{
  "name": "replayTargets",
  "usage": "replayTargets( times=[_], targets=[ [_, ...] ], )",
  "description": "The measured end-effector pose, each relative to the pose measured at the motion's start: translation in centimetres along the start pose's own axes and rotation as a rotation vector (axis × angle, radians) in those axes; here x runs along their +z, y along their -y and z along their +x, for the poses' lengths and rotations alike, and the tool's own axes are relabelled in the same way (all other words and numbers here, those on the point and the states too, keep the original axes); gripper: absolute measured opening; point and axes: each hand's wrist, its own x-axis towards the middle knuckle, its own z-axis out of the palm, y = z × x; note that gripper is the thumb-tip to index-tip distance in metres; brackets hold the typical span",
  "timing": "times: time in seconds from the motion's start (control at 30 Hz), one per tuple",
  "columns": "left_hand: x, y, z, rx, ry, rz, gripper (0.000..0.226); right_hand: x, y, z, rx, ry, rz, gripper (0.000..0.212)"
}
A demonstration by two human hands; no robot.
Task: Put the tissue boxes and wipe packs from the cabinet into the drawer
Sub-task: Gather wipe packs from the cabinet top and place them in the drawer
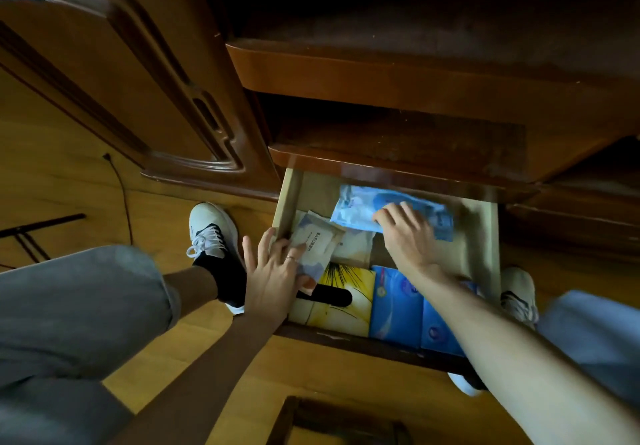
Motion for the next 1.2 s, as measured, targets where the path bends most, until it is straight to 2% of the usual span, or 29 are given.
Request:
replayTargets(
  times=[0.07,0.17,0.2,0.33,0.37,0.43,0.47,0.53,0.6,0.7,0.77,0.83,0.93,1.0,1.1,1.2],
  targets=[
    [-0.1,0.2,-0.1,0.02,-0.006,0.003,0.059,-0.1,-0.5,0.0,0.09,0.209,0.058,0.029],
    [-0.4,0.6,-0.1,0.052,0.011,0.021,0.071,-0.1,-1.1,-0.4,0.227,0.733,0.344,0.054],
    [-0.5,0.7,-0.1,0.067,0.027,0.039,0.077,0.1,-1.2,-0.5,0.238,0.8,0.37,0.055],
    [-0.9,0.9,-0.1,0.13,0.077,0.165,0.091,0.4,0.3,0.9,0.362,0.618,0.31,0.032],
    [-1.0,0.8,0.0,0.135,0.089,0.204,0.092,0.6,1.1,1.6,0.412,0.628,0.292,0.035],
    [-1.4,0.8,0.0,0.14,0.124,0.27,0.087,1.2,2.8,2.9,0.596,0.766,0.34,0.052],
    [-1.6,0.8,-0.1,0.149,0.128,0.29,0.08,1.5,3.5,3.2,0.682,0.822,0.404,0.054],
    [-1.8,0.9,-0.2,0.166,0.107,0.285,0.065,2.2,4.3,3.5,0.832,0.822,0.554,0.058],
    [-1.9,1.1,-0.3,0.177,0.042,0.241,0.057,2.5,4.6,3.6,0.927,0.759,0.713,0.059],
    [-1.7,1.4,-0.7,0.172,-0.143,0.096,0.046,2.1,4.3,3.6,0.904,0.677,0.972,0.046],
    [-1.8,1.2,-0.9,0.143,-0.216,0.035,0.051,1.3,3.1,3.2,0.937,0.547,1.178,0.037],
    [-1.9,0.6,-0.8,0.105,-0.275,-0.022,0.058,0.5,1.2,2.6,1.043,0.412,1.273,0.042],
    [-2.2,-0.1,-0.7,0.081,-0.341,-0.16,0.056,0.2,-2.3,1.2,1.211,0.196,1.093,0.064],
    [-2.0,-0.2,-1.1,0.113,-0.346,-0.243,0.054,0.4,-4.5,0.2,1.211,0.154,0.856,0.071],
    [-1.7,-0.3,-1.8,0.133,-0.34,-0.292,0.046,1.0,-6.1,-0.4,1.142,0.276,0.504,0.079],
    [-1.6,-0.1,-2.1,0.142,-0.338,-0.305,0.04,2.1,-5.7,-0.2,0.948,0.487,0.24,0.093]
  ],
)
